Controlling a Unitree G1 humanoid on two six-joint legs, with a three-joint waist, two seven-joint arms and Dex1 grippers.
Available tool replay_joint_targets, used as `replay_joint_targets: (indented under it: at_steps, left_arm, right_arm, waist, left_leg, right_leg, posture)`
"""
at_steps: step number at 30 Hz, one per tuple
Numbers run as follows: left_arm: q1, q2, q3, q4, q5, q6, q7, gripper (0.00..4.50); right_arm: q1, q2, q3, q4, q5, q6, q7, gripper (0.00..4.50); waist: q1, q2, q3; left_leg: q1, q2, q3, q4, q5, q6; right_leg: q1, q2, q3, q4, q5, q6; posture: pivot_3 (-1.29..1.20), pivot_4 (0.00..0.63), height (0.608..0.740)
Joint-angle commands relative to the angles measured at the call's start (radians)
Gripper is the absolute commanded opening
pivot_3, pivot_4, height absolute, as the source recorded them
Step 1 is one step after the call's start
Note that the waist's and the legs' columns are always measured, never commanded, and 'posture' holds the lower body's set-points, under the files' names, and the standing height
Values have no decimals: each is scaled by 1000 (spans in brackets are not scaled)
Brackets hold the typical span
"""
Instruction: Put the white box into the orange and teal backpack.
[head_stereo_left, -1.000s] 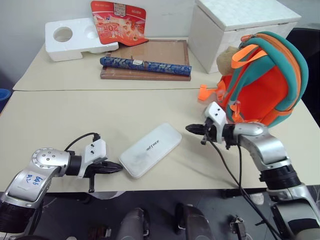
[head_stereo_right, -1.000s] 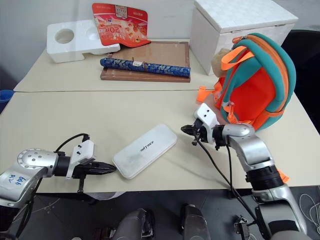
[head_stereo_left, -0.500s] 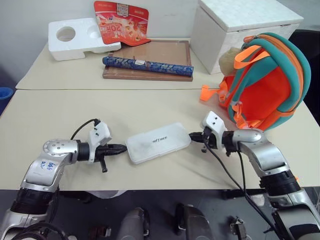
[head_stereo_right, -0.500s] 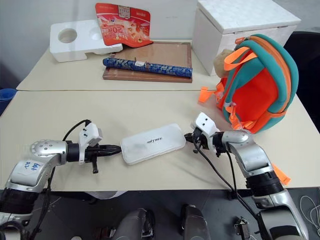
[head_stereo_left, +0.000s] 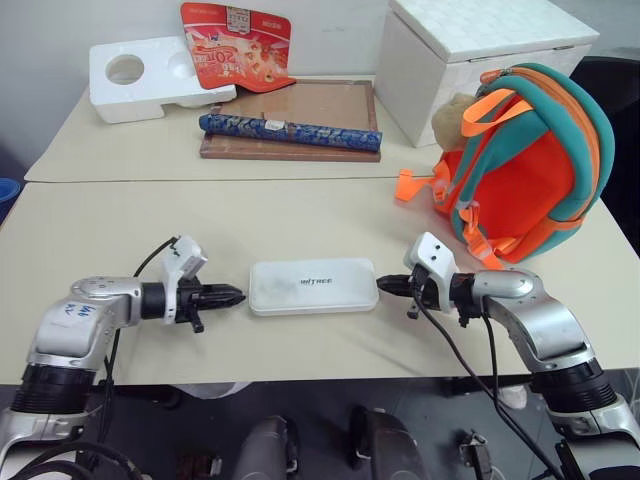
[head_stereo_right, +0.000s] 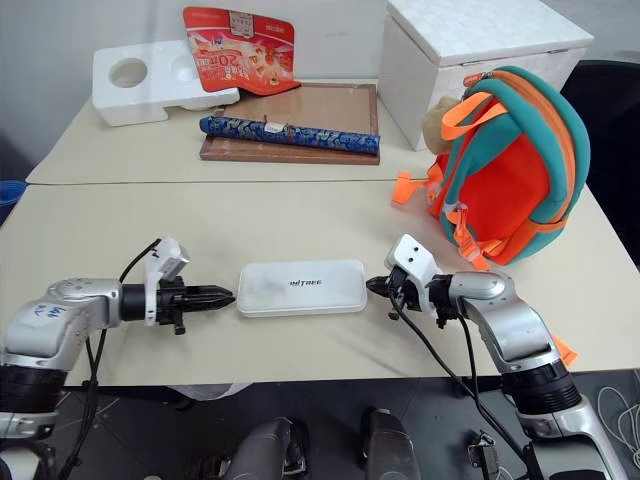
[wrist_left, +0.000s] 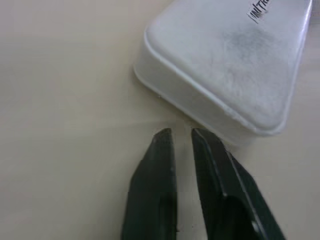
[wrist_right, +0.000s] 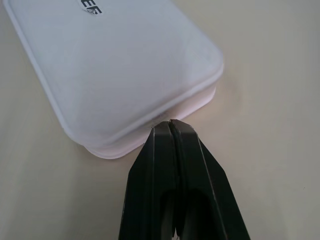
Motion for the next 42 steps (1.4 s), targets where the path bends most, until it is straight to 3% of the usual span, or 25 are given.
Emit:
replay_joint_targets:
  at_steps: [1,7,14,21,29,34,42]
  left_arm:
    - [-64,16,61,60,-96,188,-3,1820]
    - [-166,-53,87,181,-115,317,91,3654]
    - [-243,-100,56,267,-159,487,101,3654]
    - [-311,-251,-8,326,-131,524,173,3654]
    - [-334,-323,30,347,-172,619,198,3654]
    - [-322,-253,34,311,-165,637,188,3654]
    - [-267,-6,-73,256,-162,590,60,3654]
  right_arm:
    - [-20,-1,-21,7,3,-27,-3,0]
    - [-36,6,-13,32,3,-46,2,0]
    - [-86,22,0,90,-11,-67,8,0]
    - [-63,50,2,72,-13,-66,-8,0]
    - [-15,75,-6,48,-16,-63,-44,0]
    - [20,52,-30,15,-9,-54,-45,0]
    - [63,-36,-66,-30,-4,-54,6,0]
  waist:
    - [0,0,0]
    - [2,-1,0]
    - [0,-2,-1]
    - [9,-4,-2]
    - [16,-5,-3]
    - [14,-6,-3]
    - [-23,-6,-3]
  left_leg:
    - [0,0,0,0,0,0]
    - [0,-1,0,1,0,0]
    - [1,-1,2,1,0,0]
    - [2,-2,2,2,0,1]
    - [7,-3,4,2,0,1]
    - [9,-2,5,2,-1,0]
    - [12,2,8,-1,-3,-4]
  right_leg:
    - [0,0,0,0,0,0]
    - [1,0,1,1,0,0]
    - [0,1,1,2,0,0]
    - [2,0,3,1,1,1]
    - [6,-1,6,2,1,2]
    - [6,-1,8,2,1,2]
    - [4,0,11,2,-1,-1]
  posture:
    - [0,150,740]
    - [0,150,740]
    - [0,150,740]
    - [0,150,740]
    - [0,150,740]
    - [0,150,740]
    - [0,150,740]
